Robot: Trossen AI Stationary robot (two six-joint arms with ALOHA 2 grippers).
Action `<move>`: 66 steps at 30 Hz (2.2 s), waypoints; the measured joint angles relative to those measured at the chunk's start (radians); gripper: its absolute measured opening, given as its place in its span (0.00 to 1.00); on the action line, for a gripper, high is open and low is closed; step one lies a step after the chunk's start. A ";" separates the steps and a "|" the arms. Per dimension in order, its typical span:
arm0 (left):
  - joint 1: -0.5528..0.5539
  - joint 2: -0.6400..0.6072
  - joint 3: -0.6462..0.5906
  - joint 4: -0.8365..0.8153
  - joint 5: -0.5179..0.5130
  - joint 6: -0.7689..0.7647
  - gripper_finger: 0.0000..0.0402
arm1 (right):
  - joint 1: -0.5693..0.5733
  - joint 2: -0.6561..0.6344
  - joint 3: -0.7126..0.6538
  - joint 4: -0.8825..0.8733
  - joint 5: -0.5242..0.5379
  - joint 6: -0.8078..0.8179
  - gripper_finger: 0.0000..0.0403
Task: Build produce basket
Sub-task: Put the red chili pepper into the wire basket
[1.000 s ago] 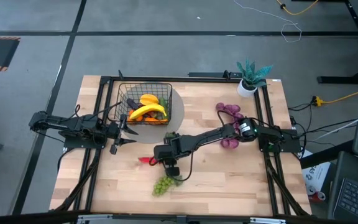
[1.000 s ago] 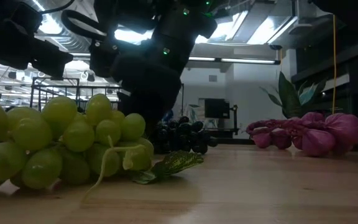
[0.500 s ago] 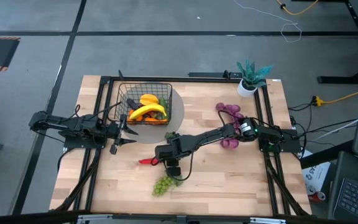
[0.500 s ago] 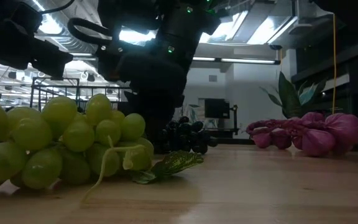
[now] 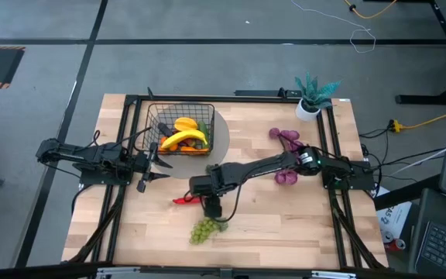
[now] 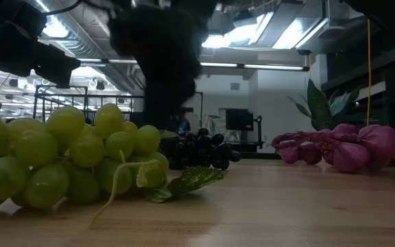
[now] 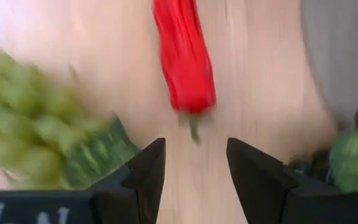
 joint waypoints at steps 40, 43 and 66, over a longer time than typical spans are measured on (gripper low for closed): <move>0.000 0.000 0.000 0.000 0.000 -0.005 0.37 | 0.014 0.042 -0.015 0.417 0.066 -0.128 0.62; 0.000 0.000 0.000 0.000 0.000 -0.005 0.37 | 0.013 0.062 -0.015 0.432 0.061 -0.127 0.63; 0.000 0.005 0.000 0.000 0.004 0.001 0.37 | 0.014 0.157 -0.015 0.420 0.060 -0.096 0.53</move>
